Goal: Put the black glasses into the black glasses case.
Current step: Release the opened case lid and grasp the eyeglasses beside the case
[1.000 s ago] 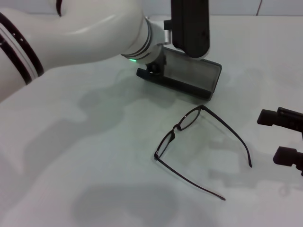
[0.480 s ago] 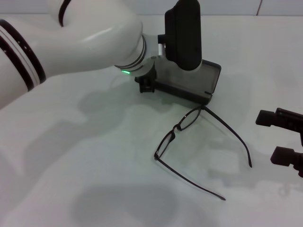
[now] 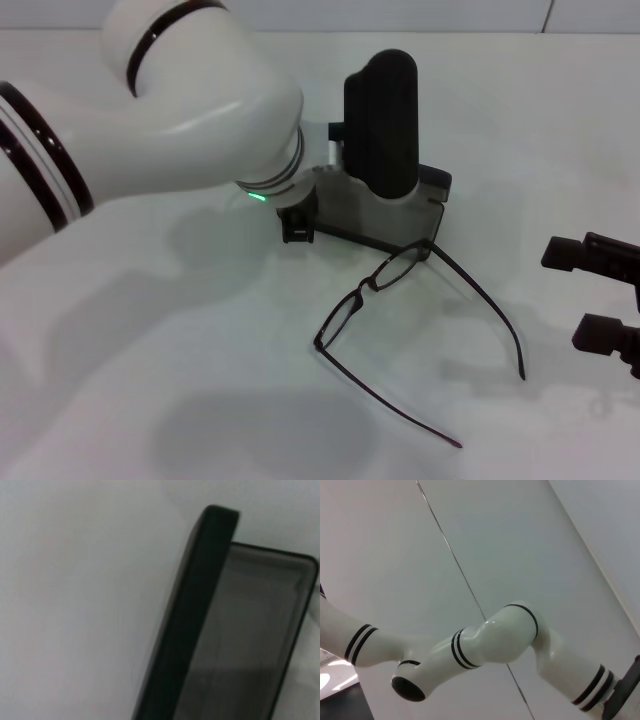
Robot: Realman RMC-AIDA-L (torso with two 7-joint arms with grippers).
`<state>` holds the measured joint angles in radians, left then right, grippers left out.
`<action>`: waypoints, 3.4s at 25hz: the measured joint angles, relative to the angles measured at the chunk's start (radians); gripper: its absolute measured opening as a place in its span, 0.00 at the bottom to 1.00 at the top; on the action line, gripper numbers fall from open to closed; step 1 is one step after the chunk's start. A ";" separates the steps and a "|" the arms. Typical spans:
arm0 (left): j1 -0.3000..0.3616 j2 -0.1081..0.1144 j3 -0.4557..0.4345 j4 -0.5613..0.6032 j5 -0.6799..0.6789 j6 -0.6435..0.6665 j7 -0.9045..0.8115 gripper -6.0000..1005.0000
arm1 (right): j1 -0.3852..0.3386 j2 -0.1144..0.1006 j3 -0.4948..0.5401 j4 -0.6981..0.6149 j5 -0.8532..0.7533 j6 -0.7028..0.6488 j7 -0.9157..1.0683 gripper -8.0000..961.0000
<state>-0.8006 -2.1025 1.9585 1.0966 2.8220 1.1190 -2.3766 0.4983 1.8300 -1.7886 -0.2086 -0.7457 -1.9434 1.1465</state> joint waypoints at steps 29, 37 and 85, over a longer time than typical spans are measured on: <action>-0.021 0.017 -0.053 0.011 0.016 0.041 0.027 0.28 | 0.006 -0.002 0.001 0.000 0.005 0.039 0.003 0.92; -0.024 0.015 -0.051 -0.010 0.016 0.018 0.035 0.28 | 0.006 0.000 0.002 0.000 0.006 0.042 0.003 0.92; 0.018 0.016 -0.225 0.066 0.016 -0.148 0.137 0.26 | 0.002 0.001 0.002 0.000 0.006 0.051 0.005 0.92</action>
<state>-0.7822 -2.0869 1.7330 1.1630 2.8379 0.9713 -2.2392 0.5005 1.8305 -1.7871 -0.2087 -0.7399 -1.8928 1.1520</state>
